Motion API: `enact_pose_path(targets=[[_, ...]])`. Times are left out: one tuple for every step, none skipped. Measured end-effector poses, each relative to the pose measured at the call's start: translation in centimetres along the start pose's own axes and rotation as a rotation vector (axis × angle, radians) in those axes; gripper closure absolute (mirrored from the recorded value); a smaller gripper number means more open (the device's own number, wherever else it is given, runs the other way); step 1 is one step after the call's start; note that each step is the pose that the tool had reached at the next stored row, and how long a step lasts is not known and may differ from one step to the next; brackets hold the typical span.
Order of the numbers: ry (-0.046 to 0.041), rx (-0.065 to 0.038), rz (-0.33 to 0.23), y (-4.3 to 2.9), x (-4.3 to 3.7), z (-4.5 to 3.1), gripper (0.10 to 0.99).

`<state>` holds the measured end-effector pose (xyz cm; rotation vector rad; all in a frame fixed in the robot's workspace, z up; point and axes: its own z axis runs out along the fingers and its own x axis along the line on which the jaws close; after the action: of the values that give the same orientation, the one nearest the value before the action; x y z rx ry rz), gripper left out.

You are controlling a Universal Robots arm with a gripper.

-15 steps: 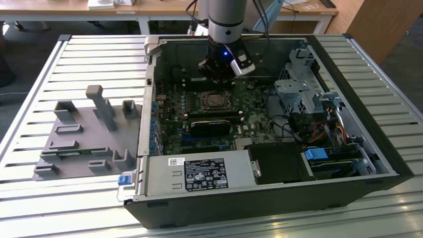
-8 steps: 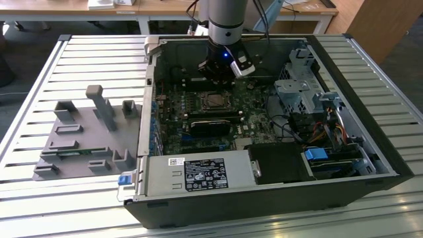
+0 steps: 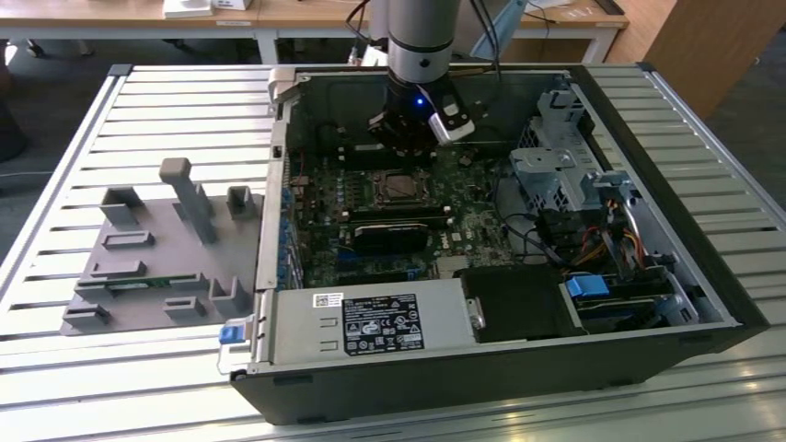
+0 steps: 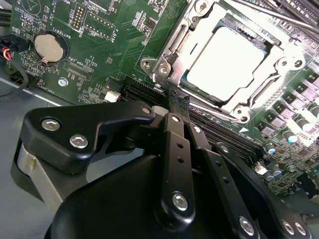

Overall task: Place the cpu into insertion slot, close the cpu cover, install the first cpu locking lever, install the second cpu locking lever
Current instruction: 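Install the first cpu locking lever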

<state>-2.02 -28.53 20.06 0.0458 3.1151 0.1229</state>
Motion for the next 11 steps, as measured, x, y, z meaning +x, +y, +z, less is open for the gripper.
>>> enact_pose_path(targets=[[0.0,0.0,0.0,0.0,0.0,0.01,0.98],[0.0,0.0,0.0,0.0,0.0,0.01,0.98],[0.0,0.0,0.0,0.0,0.0,0.01,0.98],[-0.0001,0.0,0.0,0.0,-0.01,0.02,0.98],[-0.0001,0.001,0.0,0.0,-0.01,0.03,0.98],[-0.0002,0.003,0.0,0.0,-0.01,0.06,0.98],[-0.0001,0.004,0.0,-0.01,0.0,0.09,0.98],[0.0001,0.005,0.0,-0.01,0.0,0.11,0.98],[0.0001,0.006,0.0,-0.02,0.01,0.14,0.98],[0.0002,0.007,0.0,-0.02,0.01,0.16,0.98],[0.0001,0.008,0.0,-0.02,0.01,0.18,0.98]])
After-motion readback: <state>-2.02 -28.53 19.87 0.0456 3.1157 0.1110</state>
